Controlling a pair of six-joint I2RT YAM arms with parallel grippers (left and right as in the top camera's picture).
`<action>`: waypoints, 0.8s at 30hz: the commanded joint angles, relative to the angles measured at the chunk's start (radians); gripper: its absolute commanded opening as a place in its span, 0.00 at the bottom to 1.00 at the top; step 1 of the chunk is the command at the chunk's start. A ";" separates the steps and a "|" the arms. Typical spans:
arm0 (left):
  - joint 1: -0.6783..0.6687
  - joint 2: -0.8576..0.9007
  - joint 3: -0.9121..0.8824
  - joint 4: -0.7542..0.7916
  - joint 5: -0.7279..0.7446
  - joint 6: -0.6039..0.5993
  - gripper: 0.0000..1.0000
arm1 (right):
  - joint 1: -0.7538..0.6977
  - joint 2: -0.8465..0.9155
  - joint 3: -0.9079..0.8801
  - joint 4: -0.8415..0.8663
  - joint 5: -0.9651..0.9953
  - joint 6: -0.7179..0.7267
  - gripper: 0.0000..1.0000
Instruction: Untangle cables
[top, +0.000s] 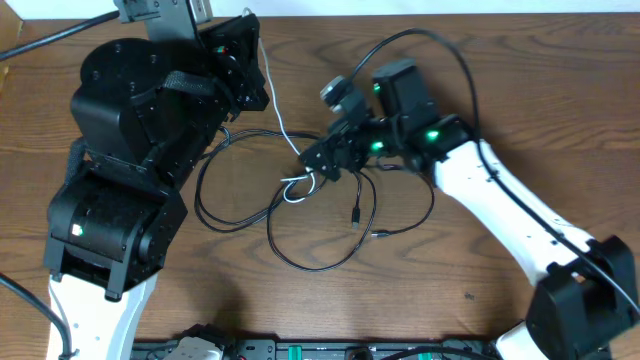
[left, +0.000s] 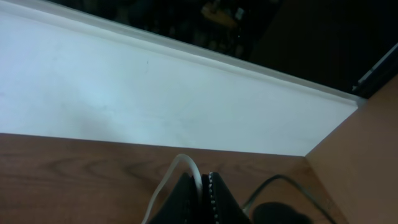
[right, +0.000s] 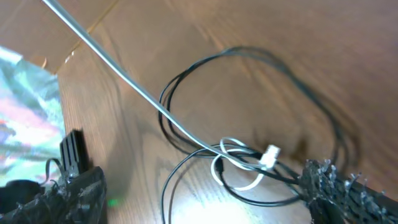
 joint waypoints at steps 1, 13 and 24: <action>0.003 -0.004 -0.003 0.002 0.002 0.014 0.08 | 0.042 0.076 0.003 0.024 0.014 -0.020 0.96; 0.003 -0.004 -0.003 -0.021 0.001 0.018 0.07 | 0.077 0.200 0.003 0.180 0.154 0.035 0.64; 0.011 0.026 -0.004 -0.076 -0.036 0.025 0.08 | 0.057 0.169 0.018 0.174 0.133 0.140 0.01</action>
